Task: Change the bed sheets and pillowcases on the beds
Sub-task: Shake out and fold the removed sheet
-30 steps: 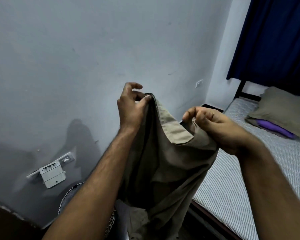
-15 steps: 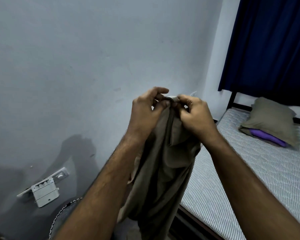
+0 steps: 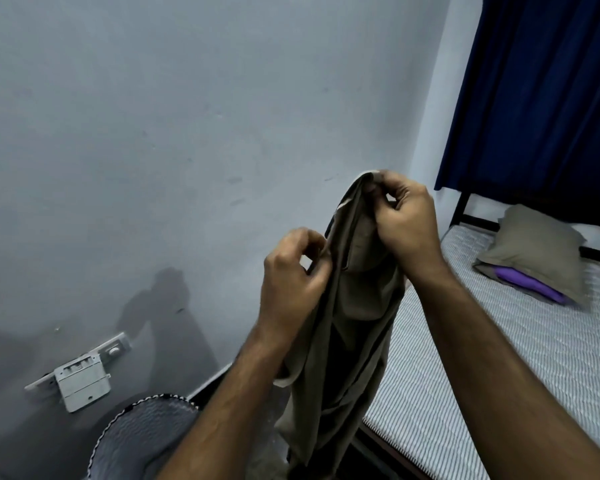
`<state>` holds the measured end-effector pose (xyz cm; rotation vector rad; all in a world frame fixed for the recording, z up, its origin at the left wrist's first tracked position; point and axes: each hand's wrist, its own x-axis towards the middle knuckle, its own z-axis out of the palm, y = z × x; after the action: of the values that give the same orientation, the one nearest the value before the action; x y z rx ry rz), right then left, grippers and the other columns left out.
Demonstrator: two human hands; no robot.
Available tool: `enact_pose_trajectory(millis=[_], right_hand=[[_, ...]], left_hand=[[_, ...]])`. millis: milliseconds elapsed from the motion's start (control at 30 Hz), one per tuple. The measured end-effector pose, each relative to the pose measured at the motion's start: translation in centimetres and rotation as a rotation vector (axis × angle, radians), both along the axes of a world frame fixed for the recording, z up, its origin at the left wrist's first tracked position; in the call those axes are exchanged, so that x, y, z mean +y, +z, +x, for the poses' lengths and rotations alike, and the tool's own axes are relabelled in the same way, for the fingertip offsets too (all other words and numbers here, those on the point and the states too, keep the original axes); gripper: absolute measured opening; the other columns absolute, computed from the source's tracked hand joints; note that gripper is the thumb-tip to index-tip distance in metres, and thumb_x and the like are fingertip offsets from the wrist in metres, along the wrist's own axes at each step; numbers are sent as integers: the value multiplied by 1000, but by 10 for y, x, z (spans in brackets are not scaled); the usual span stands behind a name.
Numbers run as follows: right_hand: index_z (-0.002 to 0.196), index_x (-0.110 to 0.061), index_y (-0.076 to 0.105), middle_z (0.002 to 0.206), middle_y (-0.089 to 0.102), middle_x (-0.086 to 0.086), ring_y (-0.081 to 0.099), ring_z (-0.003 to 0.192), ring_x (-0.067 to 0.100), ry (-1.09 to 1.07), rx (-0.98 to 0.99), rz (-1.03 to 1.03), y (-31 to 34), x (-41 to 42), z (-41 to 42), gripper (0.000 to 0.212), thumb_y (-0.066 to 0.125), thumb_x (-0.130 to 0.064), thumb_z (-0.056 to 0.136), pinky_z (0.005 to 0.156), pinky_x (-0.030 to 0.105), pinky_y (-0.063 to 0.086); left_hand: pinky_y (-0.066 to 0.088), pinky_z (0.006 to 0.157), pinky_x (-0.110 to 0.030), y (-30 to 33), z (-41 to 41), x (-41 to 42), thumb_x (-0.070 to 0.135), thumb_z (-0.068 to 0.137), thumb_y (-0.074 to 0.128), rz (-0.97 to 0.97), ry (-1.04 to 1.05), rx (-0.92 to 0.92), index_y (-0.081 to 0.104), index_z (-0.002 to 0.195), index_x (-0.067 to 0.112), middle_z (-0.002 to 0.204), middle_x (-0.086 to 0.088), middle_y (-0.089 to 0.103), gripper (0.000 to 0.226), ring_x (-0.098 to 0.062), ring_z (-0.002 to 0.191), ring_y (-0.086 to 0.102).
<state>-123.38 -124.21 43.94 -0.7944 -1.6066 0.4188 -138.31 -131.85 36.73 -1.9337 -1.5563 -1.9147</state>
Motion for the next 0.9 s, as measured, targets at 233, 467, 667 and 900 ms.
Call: enact_pose_trajectory(millis=[233,467,667,900], right_hand=[[102,-18,76,89,72,-17,63,87,-1,47,39,-67,-4,7,-3,18,59,-12,96,86,28,54],[97,-13,72,89,69,-5,61,83,5,246,89,-117,-4,-3,-5,11,61,-13,99,74,22,51],[96,-13,70,81,66,-8,60,76,5,283,77,-143,-4,-9,-8,12,59,-12,100,67,22,51],[101,-10,72,92,71,1,65,85,9,300,54,-144,-7,-14,-6,13,60,-16,100,76,28,55]], left_hand=[[52,79,-33,-26,33,-20,8,95,68,189,101,192,72,100,7,96,-3,67,6,-18,88,64],[53,76,-25,-23,17,-5,3,95,60,-138,-53,-342,71,99,16,89,11,73,18,-2,84,67],[51,66,-29,-25,15,-5,7,94,58,-38,-27,93,71,126,19,86,3,62,36,-13,73,60],[56,67,-33,-27,6,1,22,94,59,-243,119,110,76,108,23,126,1,53,22,-13,70,62]])
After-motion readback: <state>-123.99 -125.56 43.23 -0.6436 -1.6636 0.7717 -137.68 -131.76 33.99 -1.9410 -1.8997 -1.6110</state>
